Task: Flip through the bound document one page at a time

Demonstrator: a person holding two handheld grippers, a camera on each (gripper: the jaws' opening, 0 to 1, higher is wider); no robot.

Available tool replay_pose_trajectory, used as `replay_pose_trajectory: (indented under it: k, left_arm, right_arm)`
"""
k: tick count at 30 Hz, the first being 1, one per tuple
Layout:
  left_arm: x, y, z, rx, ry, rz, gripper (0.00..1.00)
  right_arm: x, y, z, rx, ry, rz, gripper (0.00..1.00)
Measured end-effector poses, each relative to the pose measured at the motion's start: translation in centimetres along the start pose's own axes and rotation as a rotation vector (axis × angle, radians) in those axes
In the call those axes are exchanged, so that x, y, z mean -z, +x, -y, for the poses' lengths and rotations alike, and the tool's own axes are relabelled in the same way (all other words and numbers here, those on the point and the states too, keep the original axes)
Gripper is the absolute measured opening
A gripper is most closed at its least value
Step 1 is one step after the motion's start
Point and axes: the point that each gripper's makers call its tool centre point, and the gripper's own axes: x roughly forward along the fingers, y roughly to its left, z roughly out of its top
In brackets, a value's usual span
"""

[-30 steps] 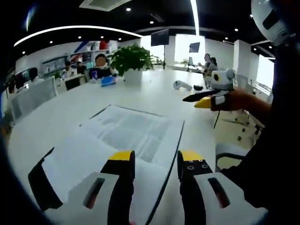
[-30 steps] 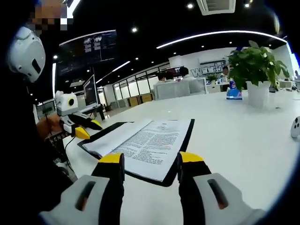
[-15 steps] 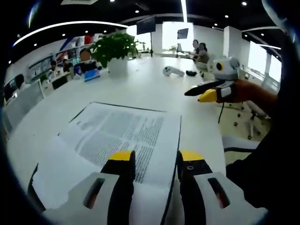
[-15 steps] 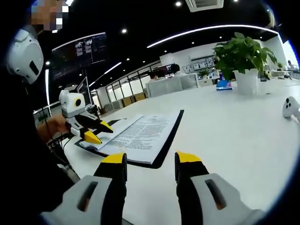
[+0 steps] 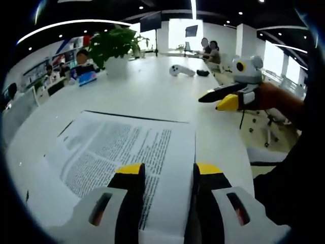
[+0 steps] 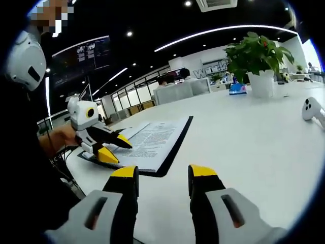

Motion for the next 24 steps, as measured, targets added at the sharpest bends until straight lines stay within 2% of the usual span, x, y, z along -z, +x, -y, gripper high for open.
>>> replay_pose_trajectory:
  k: [6,10,24]
  left_arm:
    - [0.46,0.75,0.36,0.012,0.017,-0.03,0.41]
    - [0.37,0.81,0.25,0.011,0.023,-0.025,0.39]
    - [0.03,0.49,-0.04,0.084,-0.08,0.034,0.38]
  right_arm:
    - [0.32,-0.15,0.34,0.006,0.014,0.002,0.38]
    - [0.16,-0.24,0.48,0.009,0.024,0.004,0.38]
    - [0.01,0.19,0.37,0.002,-0.004,-0.016,0.38]
